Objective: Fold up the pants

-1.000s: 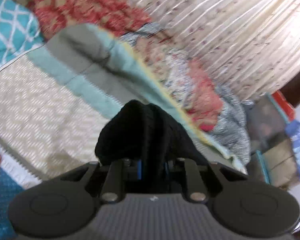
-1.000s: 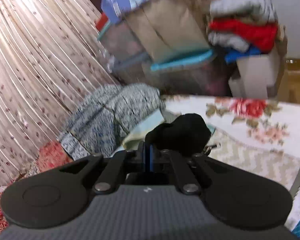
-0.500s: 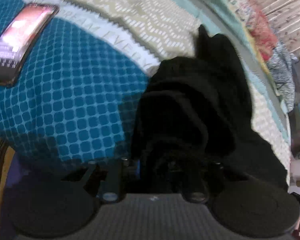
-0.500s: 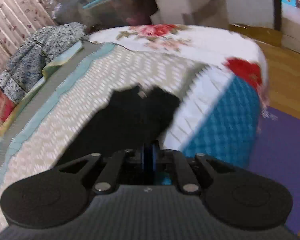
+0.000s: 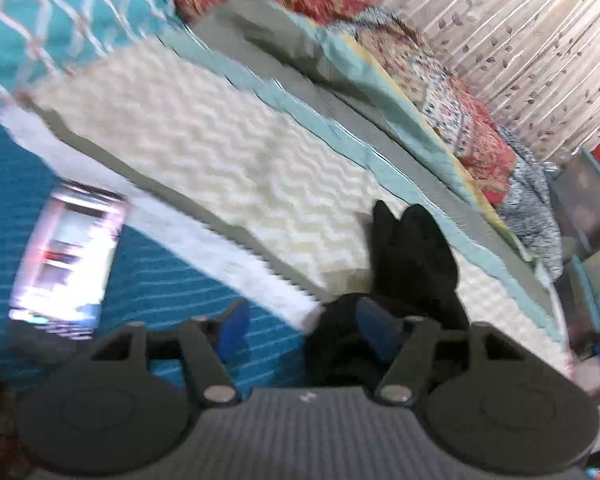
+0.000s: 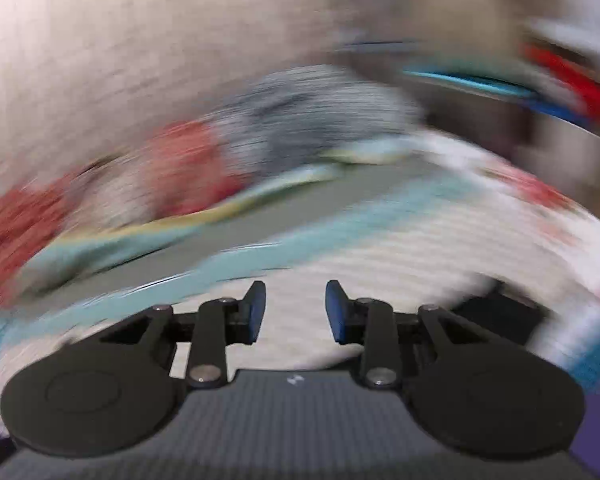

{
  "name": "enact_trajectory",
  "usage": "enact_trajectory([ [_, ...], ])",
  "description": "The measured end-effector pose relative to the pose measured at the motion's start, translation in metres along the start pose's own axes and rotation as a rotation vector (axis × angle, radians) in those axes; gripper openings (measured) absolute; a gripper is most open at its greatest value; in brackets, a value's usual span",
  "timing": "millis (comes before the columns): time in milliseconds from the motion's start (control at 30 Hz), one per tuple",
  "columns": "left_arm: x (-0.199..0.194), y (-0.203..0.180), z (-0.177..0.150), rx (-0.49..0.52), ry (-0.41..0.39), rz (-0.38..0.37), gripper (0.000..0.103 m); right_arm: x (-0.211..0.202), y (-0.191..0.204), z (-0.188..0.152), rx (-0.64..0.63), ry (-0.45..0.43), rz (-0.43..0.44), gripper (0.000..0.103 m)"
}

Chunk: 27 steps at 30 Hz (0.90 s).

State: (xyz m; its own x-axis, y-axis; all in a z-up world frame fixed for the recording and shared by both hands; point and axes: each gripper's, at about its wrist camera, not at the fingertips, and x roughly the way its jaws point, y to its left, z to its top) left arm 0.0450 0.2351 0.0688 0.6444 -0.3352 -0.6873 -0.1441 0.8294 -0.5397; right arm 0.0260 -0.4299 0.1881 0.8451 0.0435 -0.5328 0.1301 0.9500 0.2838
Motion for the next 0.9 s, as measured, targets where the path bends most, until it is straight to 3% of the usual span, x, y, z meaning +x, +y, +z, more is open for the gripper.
enact_trajectory([
  [67, 0.033, -0.008, 0.002, -0.008, 0.061, -0.07, 0.075, 0.038, 0.055, 0.011, -0.09, 0.048, 0.14, 0.052],
  [100, 0.047, -0.011, 0.001, -0.001, 0.087, -0.081, 0.086, 0.066, 0.087, 0.014, -0.128, 0.091, 0.219, 0.056],
  [133, 0.062, -0.015, -0.001, 0.007, 0.115, -0.068, 0.089, 0.092, 0.114, 0.014, -0.152, 0.13, 0.278, 0.058],
  [200, 0.078, -0.019, -0.008, 0.023, 0.156, -0.054, 0.089, 0.15, 0.16, 0.009, -0.182, 0.219, 0.349, 0.06],
  [367, 0.083, -0.009, -0.035, -0.012, 0.226, -0.109, 0.087, 0.283, 0.252, -0.031, -0.206, 0.448, 0.447, 0.064],
  [467, 0.081, -0.003, -0.046, -0.045, 0.221, -0.112, 0.07, 0.338, 0.301, -0.062, -0.272, 0.545, 0.447, 0.069],
  [567, 0.076, -0.003, -0.048, -0.045, 0.189, -0.09, 0.051, 0.356, 0.327, -0.101, -0.333, 0.68, 0.444, 0.069],
  [633, 0.074, -0.004, -0.046, -0.043, 0.177, -0.082, 0.036, 0.357, 0.334, -0.123, -0.364, 0.771, 0.448, 0.038],
  [733, 0.073, -0.01, -0.033, -0.03, 0.165, -0.091, 0.029, 0.317, 0.337, -0.115, -0.429, 0.666, 0.458, 0.019],
  [800, 0.071, -0.022, -0.019, 0.014, 0.13, -0.087, 0.028, 0.296, 0.317, -0.081, -0.334, 0.573, 0.479, 0.016],
  [900, 0.061, -0.035, -0.004, 0.044, 0.058, -0.108, 0.028, 0.25, 0.255, -0.01, -0.11, 0.306, 0.484, 0.011],
])
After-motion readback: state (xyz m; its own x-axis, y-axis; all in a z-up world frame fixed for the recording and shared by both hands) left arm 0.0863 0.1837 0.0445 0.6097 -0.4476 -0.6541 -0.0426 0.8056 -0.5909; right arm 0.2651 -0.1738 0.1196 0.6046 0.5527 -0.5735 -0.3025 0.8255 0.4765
